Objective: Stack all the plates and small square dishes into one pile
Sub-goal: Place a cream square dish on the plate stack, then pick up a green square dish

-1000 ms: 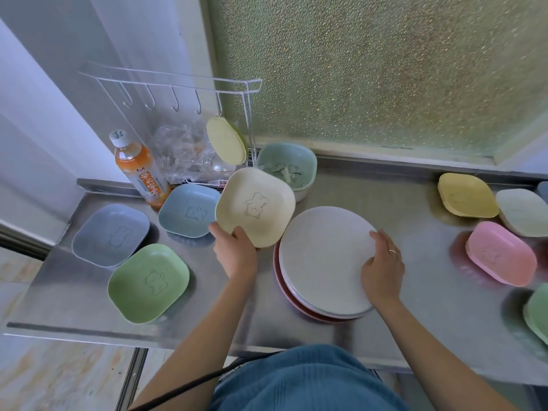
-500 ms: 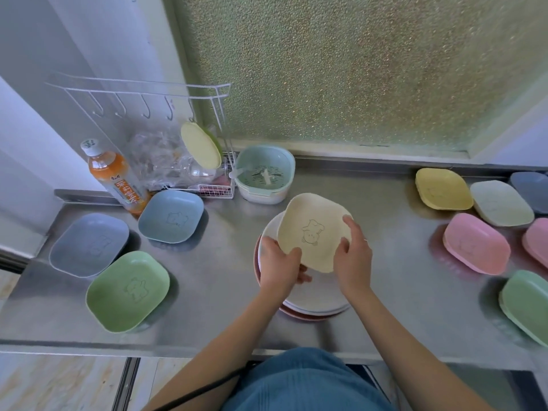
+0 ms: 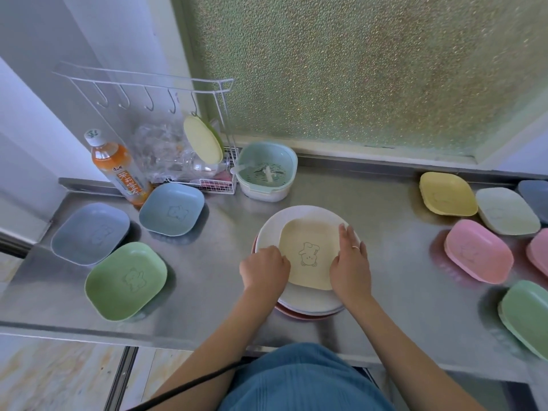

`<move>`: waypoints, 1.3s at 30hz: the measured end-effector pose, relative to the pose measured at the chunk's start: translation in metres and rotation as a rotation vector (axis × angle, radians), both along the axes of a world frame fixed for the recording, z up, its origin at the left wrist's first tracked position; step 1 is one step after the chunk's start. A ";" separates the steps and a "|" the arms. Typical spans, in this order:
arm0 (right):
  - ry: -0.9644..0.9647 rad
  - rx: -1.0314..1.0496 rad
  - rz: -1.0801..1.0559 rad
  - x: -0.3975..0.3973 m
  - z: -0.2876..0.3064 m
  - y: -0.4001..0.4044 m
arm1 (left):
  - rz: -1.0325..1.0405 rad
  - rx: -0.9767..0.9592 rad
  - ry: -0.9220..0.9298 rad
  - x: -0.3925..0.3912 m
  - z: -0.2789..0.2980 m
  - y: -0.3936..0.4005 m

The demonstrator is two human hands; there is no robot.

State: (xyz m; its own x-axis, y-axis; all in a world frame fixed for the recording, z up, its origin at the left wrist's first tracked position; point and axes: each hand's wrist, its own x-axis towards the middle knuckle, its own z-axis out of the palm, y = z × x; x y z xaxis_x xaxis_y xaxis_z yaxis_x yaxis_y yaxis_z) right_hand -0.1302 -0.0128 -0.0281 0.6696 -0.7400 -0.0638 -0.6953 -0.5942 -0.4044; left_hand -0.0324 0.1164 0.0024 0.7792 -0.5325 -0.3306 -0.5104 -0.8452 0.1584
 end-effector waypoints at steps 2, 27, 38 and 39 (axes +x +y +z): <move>0.000 -0.003 0.026 0.004 -0.001 -0.001 | 0.053 -0.077 0.004 0.002 0.000 0.002; -0.064 -0.065 0.120 0.051 0.008 0.041 | 0.694 -0.129 -0.167 0.060 -0.060 0.153; -0.302 0.432 0.198 0.078 0.033 0.070 | 0.355 -0.622 -0.501 0.037 -0.017 0.080; -0.312 0.565 0.162 0.080 0.036 0.072 | 0.291 -0.650 -0.524 0.033 -0.015 0.073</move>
